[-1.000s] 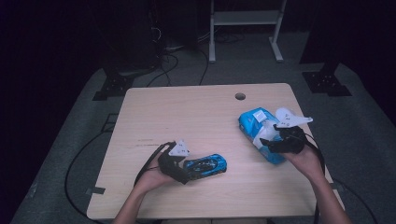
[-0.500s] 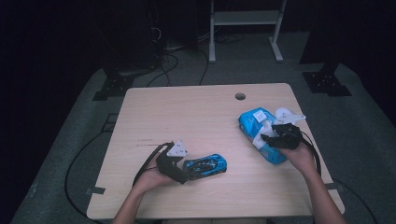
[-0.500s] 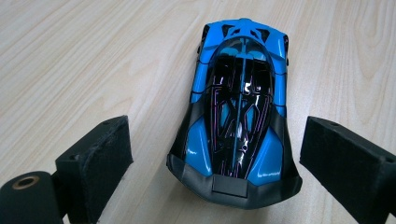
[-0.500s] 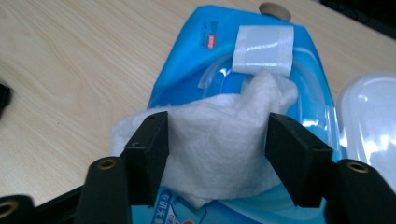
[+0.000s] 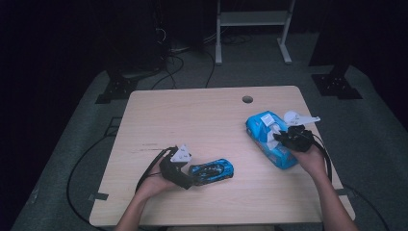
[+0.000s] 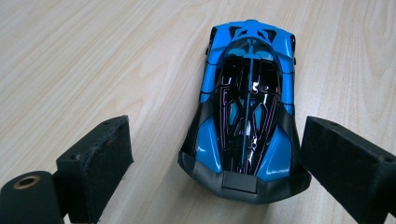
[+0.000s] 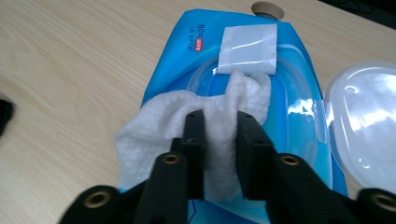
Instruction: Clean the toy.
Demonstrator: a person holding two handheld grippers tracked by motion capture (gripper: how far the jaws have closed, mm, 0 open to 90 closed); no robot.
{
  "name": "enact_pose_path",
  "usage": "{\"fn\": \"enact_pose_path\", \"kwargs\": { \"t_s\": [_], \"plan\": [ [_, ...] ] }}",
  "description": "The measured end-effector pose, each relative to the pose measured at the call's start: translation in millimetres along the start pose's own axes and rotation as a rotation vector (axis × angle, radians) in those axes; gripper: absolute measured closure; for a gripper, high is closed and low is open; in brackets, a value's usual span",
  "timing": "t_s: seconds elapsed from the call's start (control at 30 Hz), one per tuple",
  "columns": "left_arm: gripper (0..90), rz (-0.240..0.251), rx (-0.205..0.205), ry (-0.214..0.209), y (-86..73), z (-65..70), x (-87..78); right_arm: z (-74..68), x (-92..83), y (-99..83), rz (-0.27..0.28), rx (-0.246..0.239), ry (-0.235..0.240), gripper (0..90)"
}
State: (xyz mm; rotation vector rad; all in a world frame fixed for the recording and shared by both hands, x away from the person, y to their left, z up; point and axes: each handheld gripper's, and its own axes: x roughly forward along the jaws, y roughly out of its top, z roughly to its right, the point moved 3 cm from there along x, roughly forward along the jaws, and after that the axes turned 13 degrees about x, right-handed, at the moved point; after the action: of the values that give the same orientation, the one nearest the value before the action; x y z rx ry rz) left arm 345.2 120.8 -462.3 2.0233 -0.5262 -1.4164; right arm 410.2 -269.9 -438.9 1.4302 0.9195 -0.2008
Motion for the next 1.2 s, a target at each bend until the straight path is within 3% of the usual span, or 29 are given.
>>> {"fn": "enact_pose_path", "kwargs": {
  "t_s": [0.23, 0.43, 0.6, 0.83, 1.03, 1.07, 1.1, 1.2],
  "plan": [
    [8.8, 0.005, 0.008, 0.013, -1.2, -1.5, -1.5, 4.1, -17.2, 2.7, 0.047, 0.021, 0.004, 83.6],
    [8.8, 0.006, 0.013, 0.02, -1.6, -0.8, -2.8, 3.3, -38.0, 5.3, 0.098, 0.005, 0.022, 84.5],
    [8.8, 0.003, 0.02, 0.015, -1.9, 0.2, -2.2, -9.6, -62.4, 9.1, 0.163, -0.042, 0.046, 84.8],
    [8.8, 0.001, 0.025, 0.014, -1.1, 1.6, -1.2, -51.4, -92.5, 8.8, 0.214, -0.127, 0.147, 84.8],
    [8.7, 0.015, 0.014, 0.007, -1.4, 2.7, -0.8, -95.4, -98.2, -2.8, 0.211, -0.184, 0.263, 84.8],
    [8.7, 0.015, 0.014, 0.007, -1.4, 2.7, -0.8, -95.4, -98.2, -2.8, 0.211, -0.184, 0.263, 84.8],
    [8.7, 0.016, 0.017, 0.006, -1.2, 2.6, -0.3, -110.9, -95.7, -8.0, 0.199, -0.189, 0.332, 84.8],
    [8.7, 0.017, 0.018, 0.0, -0.6, 4.4, 0.3, -126.9, -87.2, -13.1, 0.152, -0.191, 0.41, 84.8]
  ]
}}
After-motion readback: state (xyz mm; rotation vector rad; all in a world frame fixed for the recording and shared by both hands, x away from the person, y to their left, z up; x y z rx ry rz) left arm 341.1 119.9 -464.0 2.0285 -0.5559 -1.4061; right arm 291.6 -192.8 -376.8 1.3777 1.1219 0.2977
